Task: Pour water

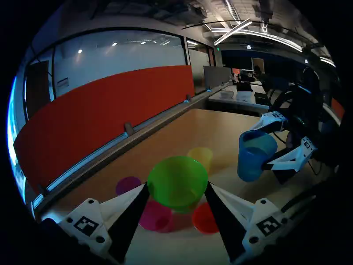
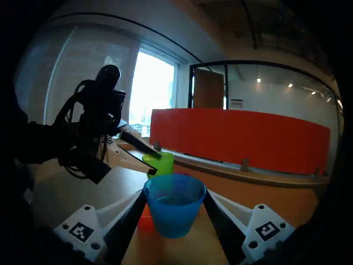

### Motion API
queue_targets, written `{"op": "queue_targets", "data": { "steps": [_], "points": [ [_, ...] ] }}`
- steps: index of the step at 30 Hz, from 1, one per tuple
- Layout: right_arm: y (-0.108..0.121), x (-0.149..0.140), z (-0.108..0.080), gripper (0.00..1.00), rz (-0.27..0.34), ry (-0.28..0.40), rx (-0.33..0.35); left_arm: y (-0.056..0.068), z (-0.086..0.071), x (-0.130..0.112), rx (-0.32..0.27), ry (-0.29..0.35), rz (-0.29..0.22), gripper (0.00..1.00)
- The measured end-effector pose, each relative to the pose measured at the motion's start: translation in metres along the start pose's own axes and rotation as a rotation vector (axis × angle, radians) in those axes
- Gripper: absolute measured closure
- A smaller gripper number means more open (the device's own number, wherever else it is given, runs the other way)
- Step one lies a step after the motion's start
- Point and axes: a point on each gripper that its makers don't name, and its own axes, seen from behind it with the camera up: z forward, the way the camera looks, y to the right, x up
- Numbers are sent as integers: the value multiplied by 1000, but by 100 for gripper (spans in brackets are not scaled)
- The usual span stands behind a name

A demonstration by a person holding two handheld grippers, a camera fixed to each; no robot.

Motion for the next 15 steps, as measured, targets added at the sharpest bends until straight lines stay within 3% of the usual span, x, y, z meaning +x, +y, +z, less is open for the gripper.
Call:
{"op": "queue_targets", "data": {
  "steps": [15],
  "points": [
    [-40,-1,-2,8,8,-7,43,22,-66,-11,43,78,-47,12]
  ]
}}
